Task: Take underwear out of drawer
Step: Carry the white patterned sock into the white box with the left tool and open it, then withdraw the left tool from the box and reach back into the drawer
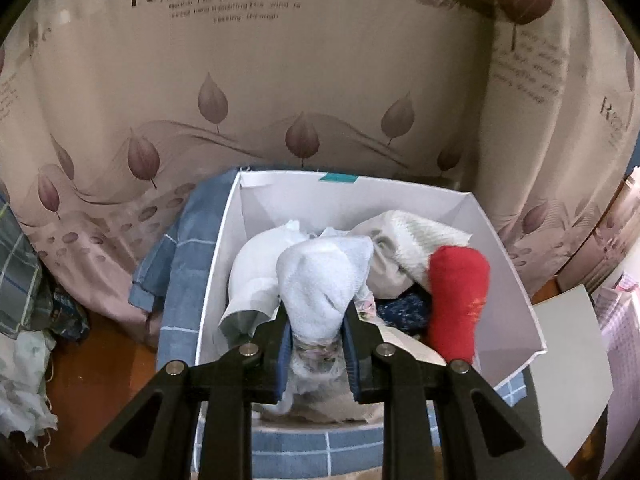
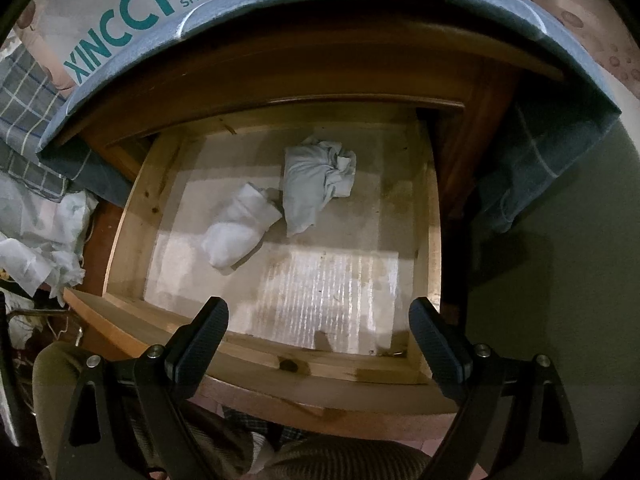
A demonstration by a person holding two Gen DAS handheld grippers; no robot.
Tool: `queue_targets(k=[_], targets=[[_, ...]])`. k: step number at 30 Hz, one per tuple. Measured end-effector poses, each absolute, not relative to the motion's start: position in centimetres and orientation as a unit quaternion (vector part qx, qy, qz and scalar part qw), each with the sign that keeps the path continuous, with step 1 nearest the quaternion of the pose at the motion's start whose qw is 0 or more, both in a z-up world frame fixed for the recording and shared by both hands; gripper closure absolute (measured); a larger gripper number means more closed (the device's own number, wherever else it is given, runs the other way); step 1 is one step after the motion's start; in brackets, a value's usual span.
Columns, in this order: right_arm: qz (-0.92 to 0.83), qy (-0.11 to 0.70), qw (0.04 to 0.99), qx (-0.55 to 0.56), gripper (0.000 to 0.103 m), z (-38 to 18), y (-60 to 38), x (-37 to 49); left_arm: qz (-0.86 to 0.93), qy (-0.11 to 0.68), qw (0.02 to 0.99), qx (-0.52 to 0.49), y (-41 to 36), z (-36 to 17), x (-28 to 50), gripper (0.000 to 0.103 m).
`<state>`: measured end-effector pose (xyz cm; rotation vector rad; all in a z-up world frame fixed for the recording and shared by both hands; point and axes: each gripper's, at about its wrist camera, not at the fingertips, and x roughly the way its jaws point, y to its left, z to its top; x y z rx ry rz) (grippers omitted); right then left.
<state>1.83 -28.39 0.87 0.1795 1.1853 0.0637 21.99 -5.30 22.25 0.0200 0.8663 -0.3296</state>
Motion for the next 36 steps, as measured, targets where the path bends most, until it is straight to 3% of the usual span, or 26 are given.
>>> queue_targets(k=[10,21,27,32,36], targets=[[0.035,0.560,0.823,0.092,0.013,0.7,-28.4,2.0,-0.126,0.447,0.886,0.009,-4.1,19.1,24.7,0.079],[0.034,0.560,0.823,0.092,0.013,0.7,-28.4,2.0,-0.114,0.432,0.894,0.041,-4.7,19.3,24.0,0.077],[0.032,0.560,0.823,0.089,0.013,0.7,-28.4,2.0,-0.103,0.417,0.901,0.066,-4.9,20.0,23.2,0.067],[0.032,0.560,0.823,0.090,0.013,0.7,-28.4,2.0,-0.091,0.414,0.902,0.076,-4.8,20.8,22.6,0.048],[0.032,0.560,0.823,0.090,0.013,0.7,-28.4,2.1,-0.093,0.412,0.904,0.069,-4.5,21.5,22.0,0.047]])
